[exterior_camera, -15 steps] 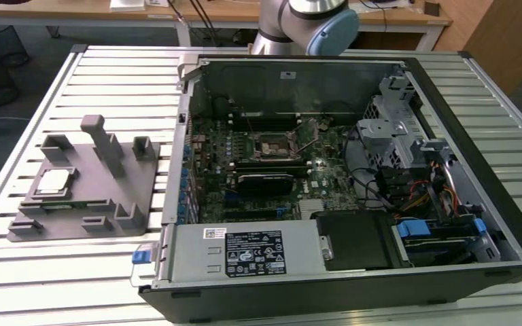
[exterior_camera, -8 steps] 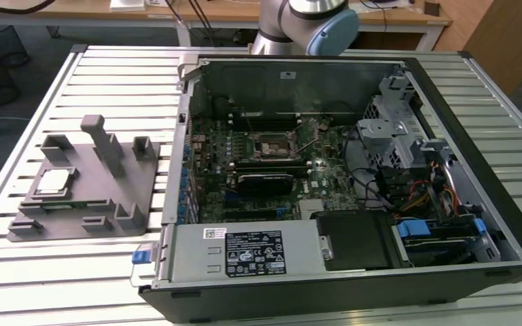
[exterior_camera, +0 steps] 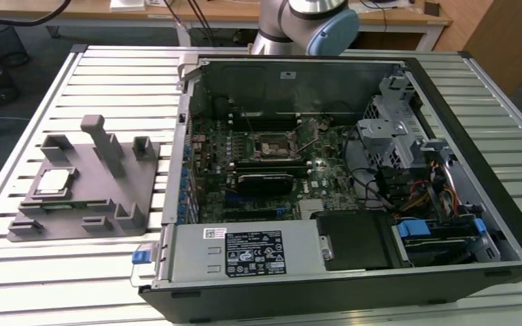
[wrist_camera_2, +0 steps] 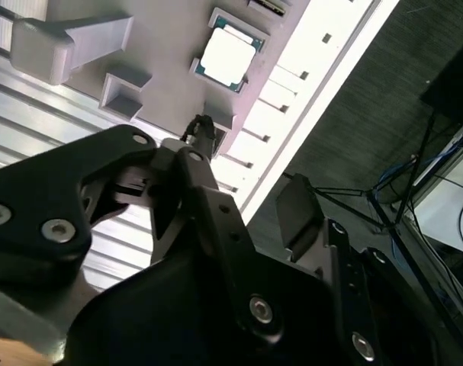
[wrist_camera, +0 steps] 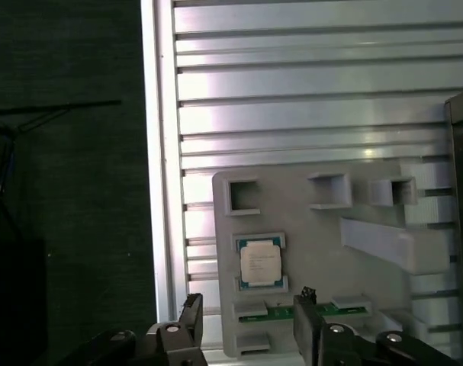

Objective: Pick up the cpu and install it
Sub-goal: 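Pick up the cpu and move it towards the insertion slot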

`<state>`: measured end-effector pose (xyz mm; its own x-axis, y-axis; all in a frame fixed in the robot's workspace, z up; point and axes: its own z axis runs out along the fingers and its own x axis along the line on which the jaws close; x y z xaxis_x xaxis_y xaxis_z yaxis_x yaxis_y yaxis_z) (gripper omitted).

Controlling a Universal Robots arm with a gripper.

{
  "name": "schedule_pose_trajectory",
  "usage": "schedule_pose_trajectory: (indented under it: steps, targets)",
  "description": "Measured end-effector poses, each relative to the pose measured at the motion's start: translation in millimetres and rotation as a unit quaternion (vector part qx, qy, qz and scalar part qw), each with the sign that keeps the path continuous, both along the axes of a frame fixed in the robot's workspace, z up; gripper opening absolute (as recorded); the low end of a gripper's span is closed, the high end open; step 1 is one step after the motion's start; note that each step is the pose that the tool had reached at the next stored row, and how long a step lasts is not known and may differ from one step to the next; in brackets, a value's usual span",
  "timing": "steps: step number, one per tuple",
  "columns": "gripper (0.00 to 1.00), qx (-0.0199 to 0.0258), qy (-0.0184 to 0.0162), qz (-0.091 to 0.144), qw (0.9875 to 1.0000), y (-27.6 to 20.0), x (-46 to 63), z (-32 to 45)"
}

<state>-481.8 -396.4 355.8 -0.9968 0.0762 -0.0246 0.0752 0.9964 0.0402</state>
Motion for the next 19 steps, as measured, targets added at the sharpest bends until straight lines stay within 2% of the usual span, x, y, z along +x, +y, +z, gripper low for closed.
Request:
schedule_pose_trajectory:
  steps: [1,2,4,19]
  targets:
    - [0.58,-0.0003,0.0,0.0,1.0,0.0,0.3,-1.8]
    - [0.64,-0.0006,0.0001,0.0,1.0,0.0,0.7,-3.6]
    - [0.64,-0.0019,0.0,0.0,1.0,0.1,1.5,-5.5]
    - [0.64,-0.0019,0.0002,0.001,1.0,0.1,2.2,-11.3]
